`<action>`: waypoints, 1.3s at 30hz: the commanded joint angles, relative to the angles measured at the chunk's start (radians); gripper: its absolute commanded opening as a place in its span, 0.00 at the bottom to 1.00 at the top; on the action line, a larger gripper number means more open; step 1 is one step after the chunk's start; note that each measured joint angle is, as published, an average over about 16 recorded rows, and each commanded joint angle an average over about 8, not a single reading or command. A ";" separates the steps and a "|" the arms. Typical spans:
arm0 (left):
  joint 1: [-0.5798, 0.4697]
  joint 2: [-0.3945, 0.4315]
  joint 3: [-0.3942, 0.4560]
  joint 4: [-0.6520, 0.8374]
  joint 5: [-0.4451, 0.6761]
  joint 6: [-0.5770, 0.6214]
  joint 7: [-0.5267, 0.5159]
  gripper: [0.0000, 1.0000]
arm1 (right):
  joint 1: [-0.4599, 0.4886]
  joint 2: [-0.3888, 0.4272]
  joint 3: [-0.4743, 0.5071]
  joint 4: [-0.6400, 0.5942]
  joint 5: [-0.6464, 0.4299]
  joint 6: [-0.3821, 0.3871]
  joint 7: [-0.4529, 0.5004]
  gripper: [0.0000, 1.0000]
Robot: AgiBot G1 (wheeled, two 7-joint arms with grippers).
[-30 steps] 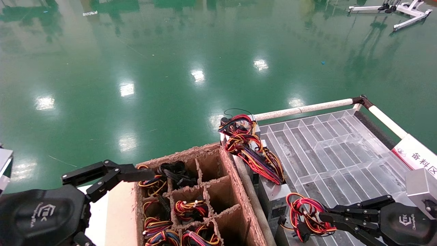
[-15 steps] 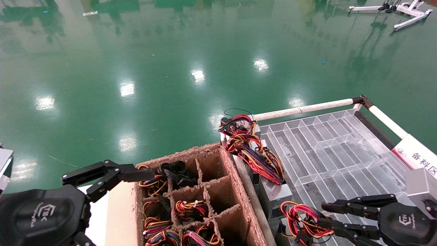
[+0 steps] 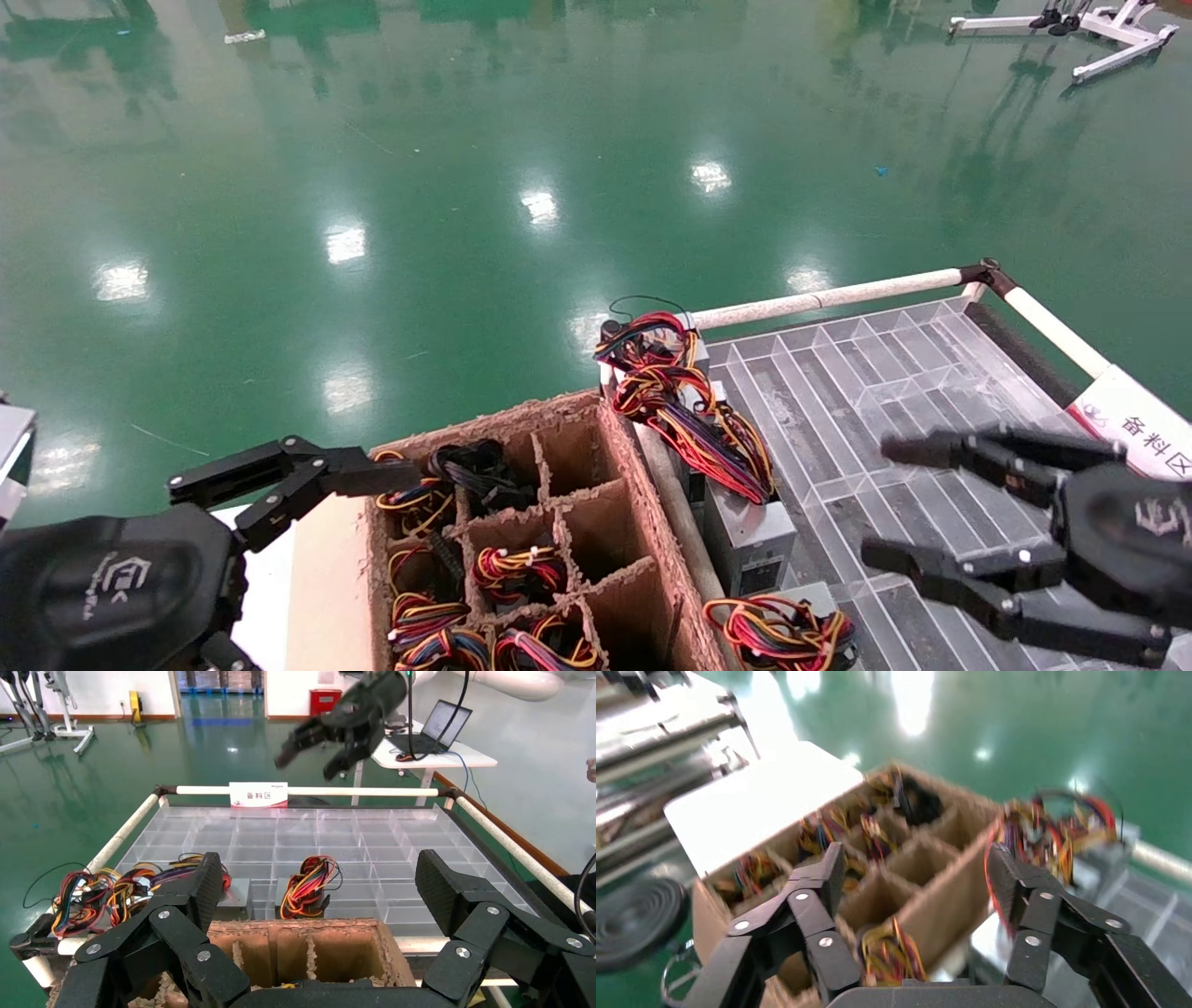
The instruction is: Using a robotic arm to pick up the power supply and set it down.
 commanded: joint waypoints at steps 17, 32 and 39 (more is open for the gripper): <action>0.000 0.000 0.000 0.000 0.000 0.000 0.000 1.00 | -0.011 -0.064 0.010 0.055 0.036 -0.008 -0.012 1.00; 0.000 0.000 0.000 0.000 0.000 0.000 0.000 1.00 | -0.020 -0.120 0.016 0.103 0.061 -0.013 -0.023 1.00; 0.000 0.000 0.000 0.000 0.000 0.000 0.000 1.00 | -0.025 -0.146 0.019 0.126 0.073 -0.015 -0.028 1.00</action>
